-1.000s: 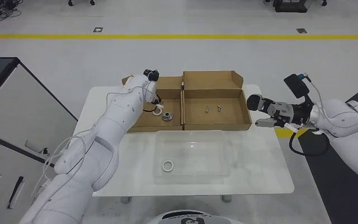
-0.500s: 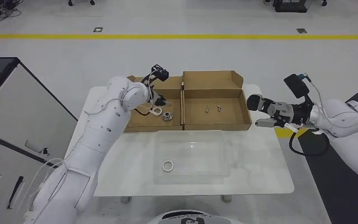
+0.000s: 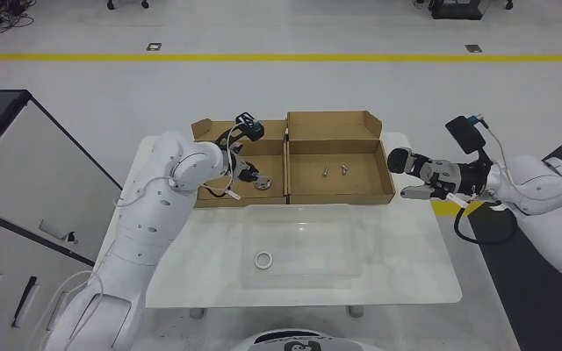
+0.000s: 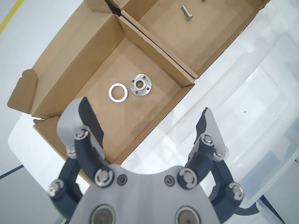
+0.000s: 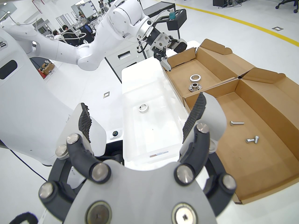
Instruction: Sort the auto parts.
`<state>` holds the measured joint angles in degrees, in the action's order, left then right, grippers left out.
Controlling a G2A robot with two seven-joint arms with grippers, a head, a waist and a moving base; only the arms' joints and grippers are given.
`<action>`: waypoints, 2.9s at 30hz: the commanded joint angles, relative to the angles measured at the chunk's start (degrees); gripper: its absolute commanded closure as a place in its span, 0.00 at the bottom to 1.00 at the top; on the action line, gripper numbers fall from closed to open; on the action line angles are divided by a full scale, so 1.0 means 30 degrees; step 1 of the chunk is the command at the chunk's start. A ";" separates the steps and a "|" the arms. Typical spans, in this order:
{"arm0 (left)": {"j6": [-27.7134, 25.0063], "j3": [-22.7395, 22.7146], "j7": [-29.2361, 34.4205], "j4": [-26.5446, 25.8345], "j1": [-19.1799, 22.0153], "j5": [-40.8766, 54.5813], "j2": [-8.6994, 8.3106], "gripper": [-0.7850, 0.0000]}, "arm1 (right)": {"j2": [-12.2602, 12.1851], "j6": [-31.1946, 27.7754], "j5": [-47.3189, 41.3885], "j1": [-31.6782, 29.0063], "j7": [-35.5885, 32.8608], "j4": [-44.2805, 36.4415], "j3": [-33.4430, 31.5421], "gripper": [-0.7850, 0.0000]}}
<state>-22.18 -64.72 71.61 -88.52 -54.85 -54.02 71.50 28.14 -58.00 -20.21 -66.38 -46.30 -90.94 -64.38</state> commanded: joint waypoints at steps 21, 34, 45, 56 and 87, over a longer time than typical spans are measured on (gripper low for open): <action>0.0707 0.9985 0.4212 -0.5864 0.3429 0.4787 -0.2443 0.00 | 0.0000 0.0000 0.0000 0.0000 0.0000 -0.0001 0.0000 0.00; 0.0021 1.7057 0.3521 -0.5146 0.8563 0.7870 -0.4021 0.00 | 0.0000 0.0000 0.0000 0.0000 0.0000 -0.0001 0.0000 0.00; -0.0743 1.8328 0.2758 -0.3734 0.8958 0.8240 -0.3602 0.00 | 0.0000 0.0000 0.0000 0.0000 0.0000 -0.0001 0.0000 0.00; -0.0604 1.8328 0.2902 -0.2412 0.7636 0.6952 -0.2687 0.05 | 0.0000 0.0000 0.0000 0.0000 0.0000 -0.0001 0.0000 0.00; 0.0597 1.8328 0.4109 -0.0408 0.6739 0.5359 -0.1581 0.35 | 0.0000 0.0000 0.0000 0.0000 0.0000 -0.0001 0.0000 0.00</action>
<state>-20.41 -9.74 83.92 -89.83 -34.64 -37.91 66.73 28.14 -58.00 -20.21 -66.38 -46.30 -90.94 -64.38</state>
